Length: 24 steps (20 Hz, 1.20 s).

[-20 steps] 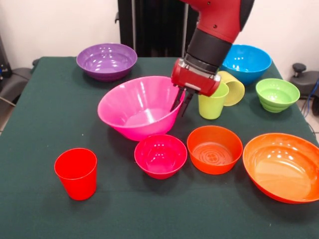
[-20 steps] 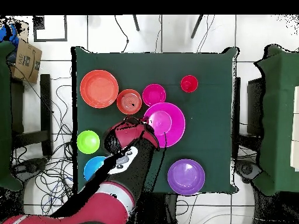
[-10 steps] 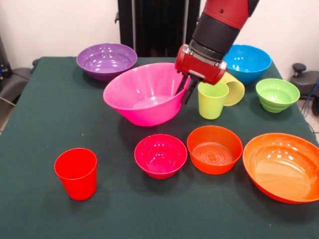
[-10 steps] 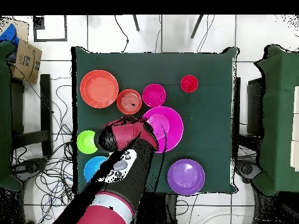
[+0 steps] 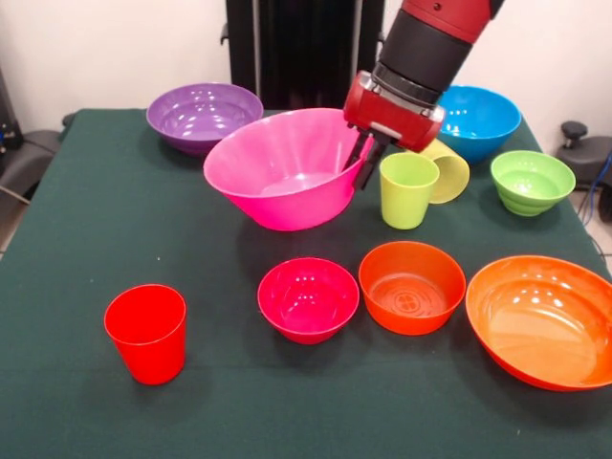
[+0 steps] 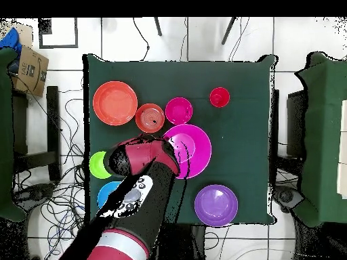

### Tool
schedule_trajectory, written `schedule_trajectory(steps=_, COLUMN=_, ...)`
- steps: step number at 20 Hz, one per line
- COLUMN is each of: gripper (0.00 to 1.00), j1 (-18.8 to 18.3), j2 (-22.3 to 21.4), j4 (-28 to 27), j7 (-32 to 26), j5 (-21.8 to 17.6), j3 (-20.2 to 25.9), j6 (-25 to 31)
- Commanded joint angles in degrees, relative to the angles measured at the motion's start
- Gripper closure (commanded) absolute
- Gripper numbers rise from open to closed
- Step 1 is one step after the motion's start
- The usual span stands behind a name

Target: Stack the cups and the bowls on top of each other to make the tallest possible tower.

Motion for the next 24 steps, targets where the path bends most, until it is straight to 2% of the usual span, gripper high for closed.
schedule_trajectory(steps=1, gripper=1.00, j1=2.06, j2=4.56, j4=-6.62, j7=9.36, j5=3.32, j3=2.22, j6=5.84)
schedule_trajectory(steps=8, gripper=1.00, j1=2.78, j2=5.91, j4=-9.63, j7=8.32, j5=4.58, j3=0.45, j6=7.04)
schedule_trajectory(steps=12, gripper=1.00, j1=2.96, j2=5.31, j4=-11.34, j7=5.79, j5=3.83, j3=-0.26, j6=9.56)
schedule_trajectory(steps=14, gripper=1.00, j1=1.54, j2=5.97, j4=-11.96, j7=4.66, j5=3.69, j3=0.97, j6=9.82)
schedule_trajectory(steps=16, gripper=1.00, j1=0.90, j2=7.06, j4=-13.08, j7=5.39, j5=3.71, j3=0.07, j6=8.89)
schedule_trajectory(steps=21, gripper=1.00, j1=-4.80, j2=9.45, j4=-16.34, j7=3.75, j5=3.49, j3=0.20, j6=8.63)
schedule_trajectory(steps=24, gripper=1.00, j1=-6.45, j2=11.02, j4=-18.68, j7=4.10, j5=3.87, j3=0.34, j6=9.28)
